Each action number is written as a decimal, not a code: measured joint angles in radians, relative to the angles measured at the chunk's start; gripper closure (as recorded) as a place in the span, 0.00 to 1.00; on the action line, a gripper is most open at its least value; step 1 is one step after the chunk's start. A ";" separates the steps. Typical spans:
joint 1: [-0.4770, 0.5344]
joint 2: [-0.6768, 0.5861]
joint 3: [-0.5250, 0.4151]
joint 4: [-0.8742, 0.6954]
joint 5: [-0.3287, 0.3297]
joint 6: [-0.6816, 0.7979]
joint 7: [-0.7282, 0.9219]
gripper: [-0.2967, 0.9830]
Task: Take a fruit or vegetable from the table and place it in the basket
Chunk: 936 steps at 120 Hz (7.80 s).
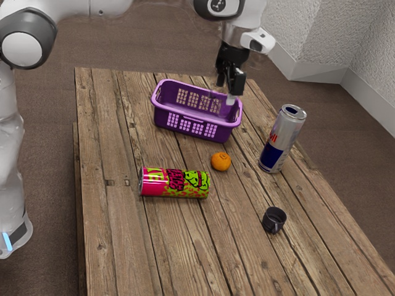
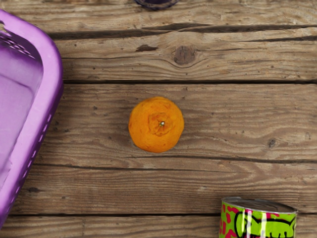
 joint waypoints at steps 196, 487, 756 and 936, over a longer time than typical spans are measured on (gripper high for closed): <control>-0.045 -0.108 -0.060 -0.396 -0.003 0.356 0.099 0.25; -0.008 0.235 0.014 -0.166 -0.028 0.353 0.139 0.25; -0.002 0.290 0.013 -0.098 -0.018 0.286 0.129 0.50; -0.010 0.296 0.370 0.086 0.064 0.193 0.266 0.51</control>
